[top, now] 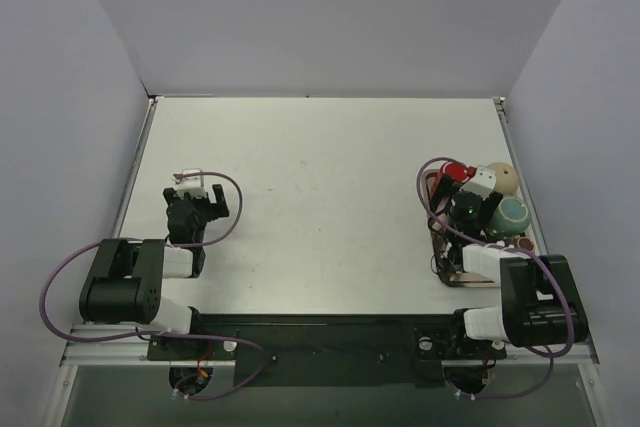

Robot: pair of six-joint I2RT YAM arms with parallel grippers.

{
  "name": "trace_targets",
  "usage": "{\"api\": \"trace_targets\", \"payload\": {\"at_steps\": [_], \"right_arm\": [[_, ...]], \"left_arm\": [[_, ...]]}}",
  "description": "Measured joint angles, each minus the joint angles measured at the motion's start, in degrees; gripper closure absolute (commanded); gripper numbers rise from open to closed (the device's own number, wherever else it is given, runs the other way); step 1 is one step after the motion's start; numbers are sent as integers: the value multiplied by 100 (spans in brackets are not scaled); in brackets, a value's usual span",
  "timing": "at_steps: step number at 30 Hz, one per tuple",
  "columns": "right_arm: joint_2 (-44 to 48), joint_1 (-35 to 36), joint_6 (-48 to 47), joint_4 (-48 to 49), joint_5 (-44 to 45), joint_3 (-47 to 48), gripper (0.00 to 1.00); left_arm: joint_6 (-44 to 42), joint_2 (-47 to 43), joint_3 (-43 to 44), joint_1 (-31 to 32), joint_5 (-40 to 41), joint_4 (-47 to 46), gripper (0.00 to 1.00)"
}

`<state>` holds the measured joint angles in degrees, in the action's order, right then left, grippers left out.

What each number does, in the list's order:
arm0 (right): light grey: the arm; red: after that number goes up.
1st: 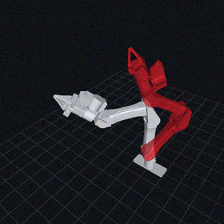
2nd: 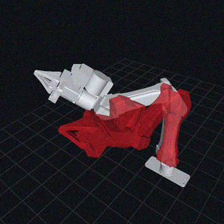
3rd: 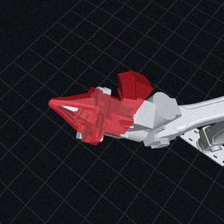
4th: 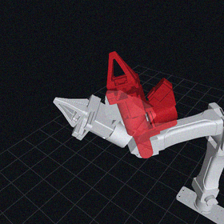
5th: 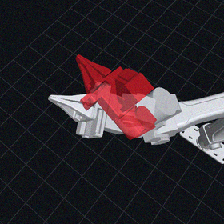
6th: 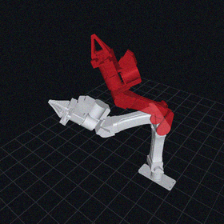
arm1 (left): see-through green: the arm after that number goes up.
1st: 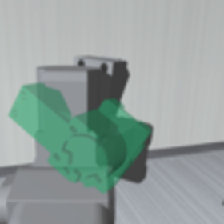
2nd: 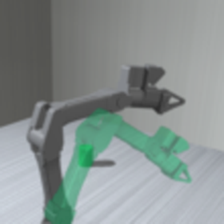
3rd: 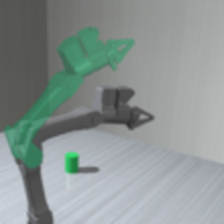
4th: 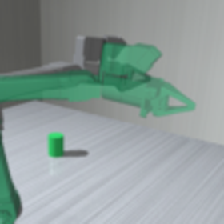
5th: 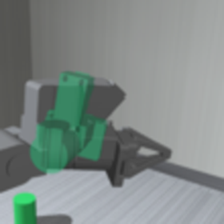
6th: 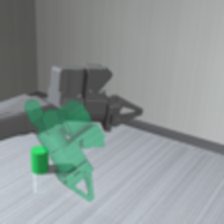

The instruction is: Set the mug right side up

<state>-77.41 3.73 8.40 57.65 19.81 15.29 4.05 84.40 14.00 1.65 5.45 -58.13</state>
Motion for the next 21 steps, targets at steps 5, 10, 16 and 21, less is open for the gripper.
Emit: {"api": "trace_targets", "payload": {"at_steps": [5,10,16,21], "right_arm": [[815,-22,114,-1290,302,254,0],[1829,24,411,-3206,376,1353,3],[1836,1025,1001,-5718,1108,3292,37],[1390,1554,1906,-7023,1637,3580,41]], "left_arm": [[2,-7,0,0,-33,4,2],[15,-741,345,-114,-345,1121,2],[-389,-1875,1532,-282,-1375,3025,2],[-531,-2337,1681,-282,-1759,3683,2]]}}
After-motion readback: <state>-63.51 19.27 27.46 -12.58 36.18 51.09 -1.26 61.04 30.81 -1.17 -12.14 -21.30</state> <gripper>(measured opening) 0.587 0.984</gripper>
